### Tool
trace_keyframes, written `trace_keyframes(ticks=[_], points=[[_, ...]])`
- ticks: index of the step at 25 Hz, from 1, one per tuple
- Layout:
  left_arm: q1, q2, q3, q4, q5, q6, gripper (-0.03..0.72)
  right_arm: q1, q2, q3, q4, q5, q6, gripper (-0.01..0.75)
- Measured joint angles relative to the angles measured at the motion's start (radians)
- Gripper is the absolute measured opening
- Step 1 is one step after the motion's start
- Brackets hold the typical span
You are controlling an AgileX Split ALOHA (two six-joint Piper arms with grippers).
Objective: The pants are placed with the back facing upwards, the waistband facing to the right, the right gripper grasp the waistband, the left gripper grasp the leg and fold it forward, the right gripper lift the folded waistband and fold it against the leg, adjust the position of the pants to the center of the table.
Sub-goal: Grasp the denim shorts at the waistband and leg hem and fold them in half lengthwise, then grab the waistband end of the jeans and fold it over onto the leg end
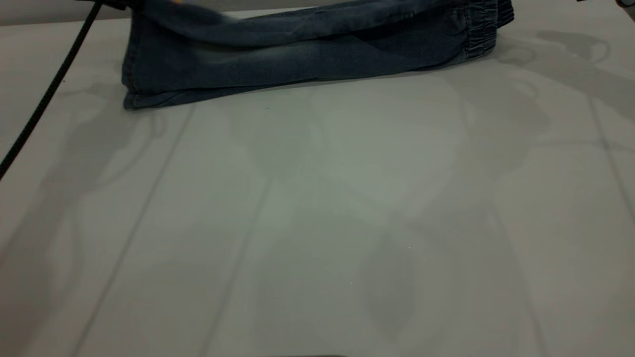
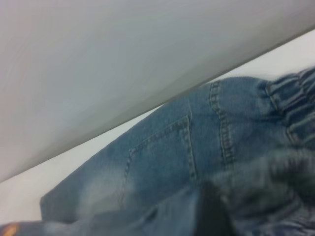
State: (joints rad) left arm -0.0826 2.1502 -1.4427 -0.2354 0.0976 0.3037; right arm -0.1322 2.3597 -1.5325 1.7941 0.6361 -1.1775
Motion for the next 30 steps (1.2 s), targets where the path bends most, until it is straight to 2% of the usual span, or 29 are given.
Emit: trace_keyframes(ticks=[2,5,9,14,18,24,30], points=[[0.000,0.000,0.000,0.000,-0.001,0.001,0.326,0.000,0.000,0.000,0.000,-0.001,-0.016,0.483],[0.000,0.000,0.000,0.000,-0.008,0.001,0.430,0.000,0.000,0.000,0.000,-0.003,-0.034,0.566],[0.000,0.000,-0.001,0.000,0.005,0.001,0.505,-0.001,0.000,0.000,-0.046,0.003,-0.033,0.591],[0.000,0.000,-0.001,0.000,0.118,0.001,0.515,-0.010,0.000,0.000,-0.279,0.085,0.133,0.591],[-0.011,0.000,-0.001,-0.001,0.192,0.001,0.516,-0.010,0.000,0.000,-0.466,0.088,0.320,0.591],[-0.055,0.000,-0.001,-0.001,0.227,0.001,0.516,-0.010,0.028,-0.009,-0.453,0.040,0.329,0.591],[-0.085,0.000,-0.001,-0.003,0.227,0.001,0.516,-0.010,0.122,-0.104,-0.436,0.027,0.294,0.591]])
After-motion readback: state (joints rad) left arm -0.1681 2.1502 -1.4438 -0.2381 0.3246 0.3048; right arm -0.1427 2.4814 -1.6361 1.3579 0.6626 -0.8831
